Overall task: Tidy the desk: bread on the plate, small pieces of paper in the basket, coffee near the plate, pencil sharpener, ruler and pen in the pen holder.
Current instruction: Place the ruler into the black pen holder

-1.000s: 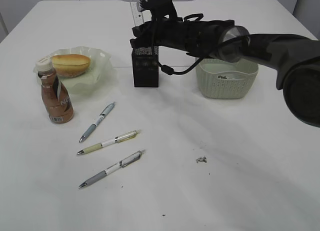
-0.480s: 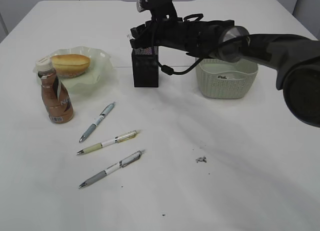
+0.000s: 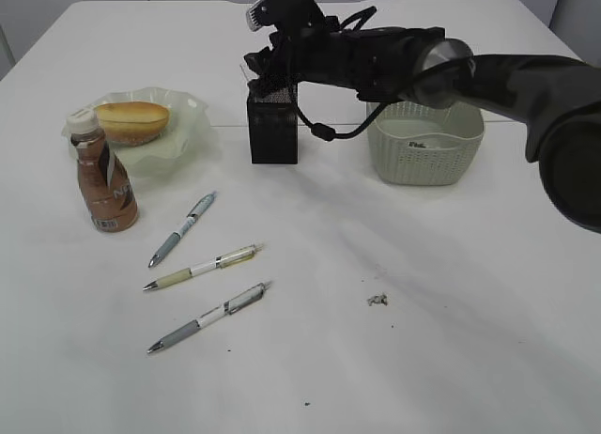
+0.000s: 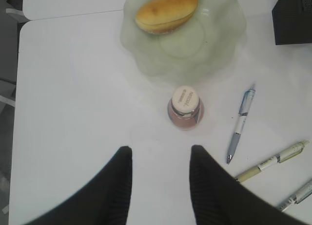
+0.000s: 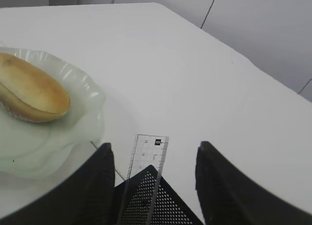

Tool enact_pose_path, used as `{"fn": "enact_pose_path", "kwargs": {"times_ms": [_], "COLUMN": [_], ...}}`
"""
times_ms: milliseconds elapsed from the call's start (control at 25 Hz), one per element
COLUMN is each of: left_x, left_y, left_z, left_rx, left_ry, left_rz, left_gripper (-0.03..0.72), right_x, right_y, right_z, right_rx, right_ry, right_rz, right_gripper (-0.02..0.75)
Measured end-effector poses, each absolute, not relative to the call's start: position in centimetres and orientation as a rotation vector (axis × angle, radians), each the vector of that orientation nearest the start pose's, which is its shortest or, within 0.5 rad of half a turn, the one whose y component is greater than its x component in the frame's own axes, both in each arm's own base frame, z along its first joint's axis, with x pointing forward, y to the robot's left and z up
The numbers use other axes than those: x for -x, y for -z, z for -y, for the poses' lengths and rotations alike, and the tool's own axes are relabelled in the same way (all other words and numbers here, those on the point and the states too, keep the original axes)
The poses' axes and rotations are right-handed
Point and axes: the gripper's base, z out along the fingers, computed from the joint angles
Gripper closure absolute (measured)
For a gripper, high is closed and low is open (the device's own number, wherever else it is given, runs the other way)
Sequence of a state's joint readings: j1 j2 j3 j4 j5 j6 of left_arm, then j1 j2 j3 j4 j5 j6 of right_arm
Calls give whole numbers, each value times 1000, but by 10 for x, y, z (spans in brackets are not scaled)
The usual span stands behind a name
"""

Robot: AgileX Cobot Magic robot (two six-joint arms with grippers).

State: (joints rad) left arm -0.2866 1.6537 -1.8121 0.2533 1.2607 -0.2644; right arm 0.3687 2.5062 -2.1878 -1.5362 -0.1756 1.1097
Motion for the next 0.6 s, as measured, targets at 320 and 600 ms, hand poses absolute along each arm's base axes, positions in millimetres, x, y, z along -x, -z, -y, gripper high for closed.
{"fn": "enact_pose_path", "kwargs": {"times_ms": [320,600], "left_x": [-339,-339], "left_y": [-409,-409], "left_z": [77,77], "left_rx": [-39,-39], "left_ry": [-125,-125], "left_rz": [-2537,-2537], "left_gripper": [398,398], "right_x": [-536,-524], "right_y": [-218,-225], "right_z": [-227,-222], "right_rx": [999,992], "right_ry": [10,-25], "right_rz": [-1515,-1560], "right_gripper": [351,352]}}
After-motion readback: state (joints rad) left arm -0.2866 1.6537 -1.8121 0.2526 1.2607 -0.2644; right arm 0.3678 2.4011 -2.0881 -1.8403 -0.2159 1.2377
